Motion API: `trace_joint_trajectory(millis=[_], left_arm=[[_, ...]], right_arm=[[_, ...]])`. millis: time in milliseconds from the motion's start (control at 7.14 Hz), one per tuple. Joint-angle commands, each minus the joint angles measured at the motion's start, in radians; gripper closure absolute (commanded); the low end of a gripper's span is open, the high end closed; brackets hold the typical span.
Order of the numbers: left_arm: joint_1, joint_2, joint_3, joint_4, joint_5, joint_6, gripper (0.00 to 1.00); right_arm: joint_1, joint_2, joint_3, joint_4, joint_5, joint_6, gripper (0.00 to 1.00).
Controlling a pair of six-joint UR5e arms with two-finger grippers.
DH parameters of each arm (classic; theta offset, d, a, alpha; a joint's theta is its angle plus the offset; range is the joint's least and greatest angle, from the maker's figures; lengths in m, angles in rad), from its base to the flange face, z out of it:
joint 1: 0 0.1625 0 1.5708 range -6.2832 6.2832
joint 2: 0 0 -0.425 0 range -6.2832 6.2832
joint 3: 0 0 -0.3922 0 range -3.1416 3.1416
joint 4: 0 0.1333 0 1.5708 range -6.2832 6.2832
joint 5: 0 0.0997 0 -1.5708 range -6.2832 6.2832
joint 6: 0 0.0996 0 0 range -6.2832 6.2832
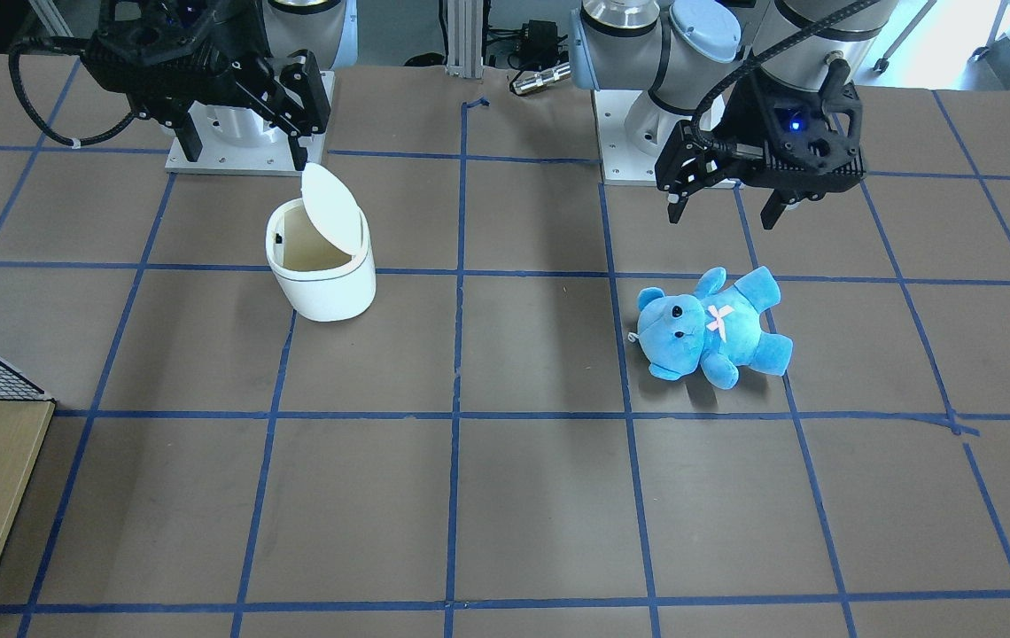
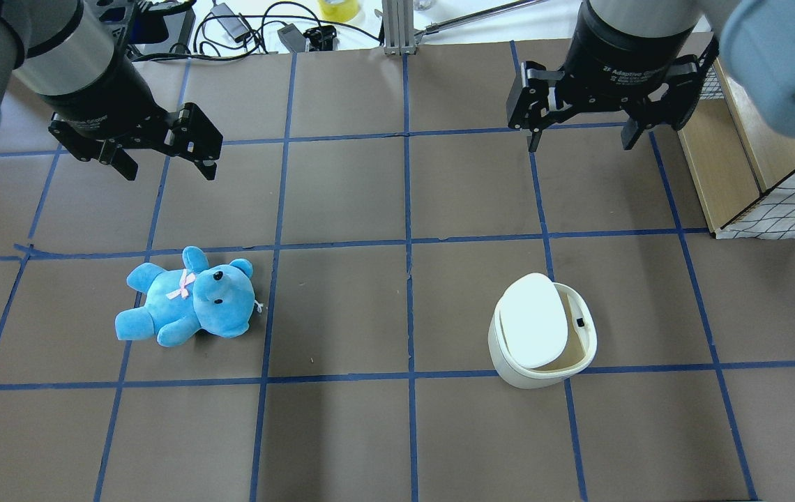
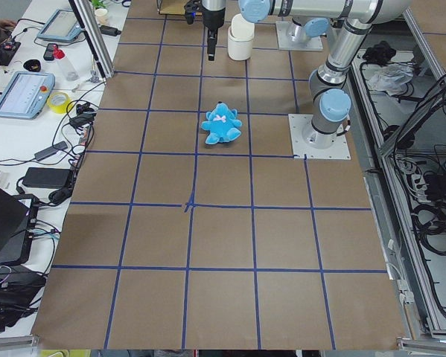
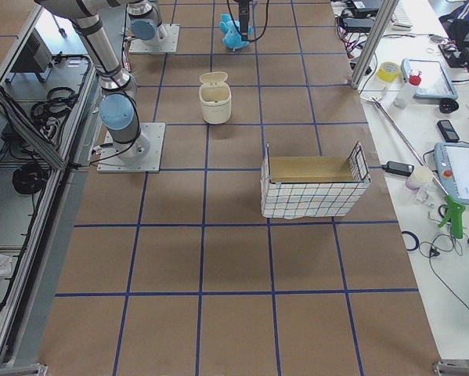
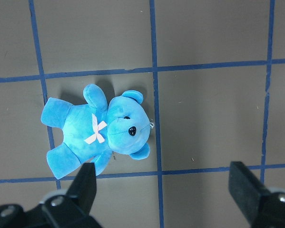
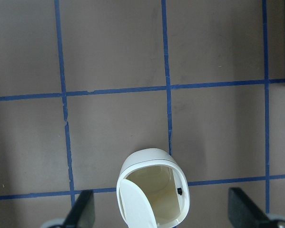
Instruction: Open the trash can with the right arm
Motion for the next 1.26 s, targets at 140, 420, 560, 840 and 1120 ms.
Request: trace_joint_trajectory(millis=[140,420,560,840,1120], left_arm=[[0.000,0.000,0.000,0.000,0.000,0.000,0.00],[0.000,0.000,0.000,0.000,0.000,0.000,0.00],[0.000,0.000,0.000,0.000,0.000,-0.001,0.00],[0.000,0.000,0.000,0.000,0.000,0.000,0.00],[0.000,0.000,0.000,0.000,0.000,0.000,0.00]], right_arm=[[-0.001,0.000,0.000,-0.018,0.035,-0.001,0.00],[0.000,0.000,0.008,-0.024,0.035,-0.004,0.00],[-0.001,0.000,0.008,-0.024,0.032,-0.004,0.00],[0.000,0.000,0.008,-0.024,0.031,-0.004,0.00],[0.000,0.000,0.009,-0.024,0.024,-0.004,0.00]])
